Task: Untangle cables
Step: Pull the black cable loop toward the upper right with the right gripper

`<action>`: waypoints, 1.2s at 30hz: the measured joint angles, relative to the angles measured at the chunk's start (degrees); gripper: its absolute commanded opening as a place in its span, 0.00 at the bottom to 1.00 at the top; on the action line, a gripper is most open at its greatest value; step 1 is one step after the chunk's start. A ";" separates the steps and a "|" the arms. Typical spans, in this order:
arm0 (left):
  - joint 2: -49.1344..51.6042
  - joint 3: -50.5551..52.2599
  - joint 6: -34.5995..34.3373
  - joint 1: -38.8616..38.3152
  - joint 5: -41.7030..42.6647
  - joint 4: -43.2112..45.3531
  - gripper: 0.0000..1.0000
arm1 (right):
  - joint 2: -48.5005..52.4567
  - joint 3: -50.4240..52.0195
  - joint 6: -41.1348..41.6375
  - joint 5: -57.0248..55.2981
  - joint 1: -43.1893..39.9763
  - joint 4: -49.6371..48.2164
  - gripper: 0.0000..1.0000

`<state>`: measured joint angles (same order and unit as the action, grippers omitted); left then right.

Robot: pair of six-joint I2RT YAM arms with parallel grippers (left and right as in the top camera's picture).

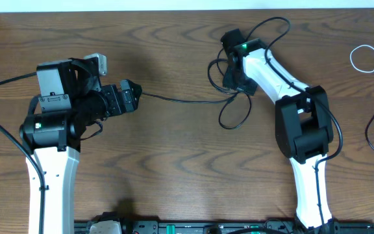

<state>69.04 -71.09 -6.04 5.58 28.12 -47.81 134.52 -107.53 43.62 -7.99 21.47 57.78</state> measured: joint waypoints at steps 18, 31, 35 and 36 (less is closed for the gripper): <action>0.00 0.00 0.00 0.00 0.00 0.02 0.98 | -0.26 0.13 -7.98 -0.22 -1.01 2.47 0.01; 0.00 0.00 0.00 0.00 -0.02 0.02 0.98 | -15.17 1.20 -27.10 15.15 -8.98 1.57 0.01; 0.00 0.00 0.00 0.00 -0.02 0.02 0.98 | -26.56 1.14 -30.51 16.61 -14.23 1.40 0.01; 0.00 0.00 0.00 0.00 -0.02 0.02 0.98 | -29.40 1.07 -30.99 16.81 -16.35 1.25 0.01</action>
<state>69.04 -71.09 -6.04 5.58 28.10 -47.79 105.12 -106.45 12.62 8.82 5.13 59.02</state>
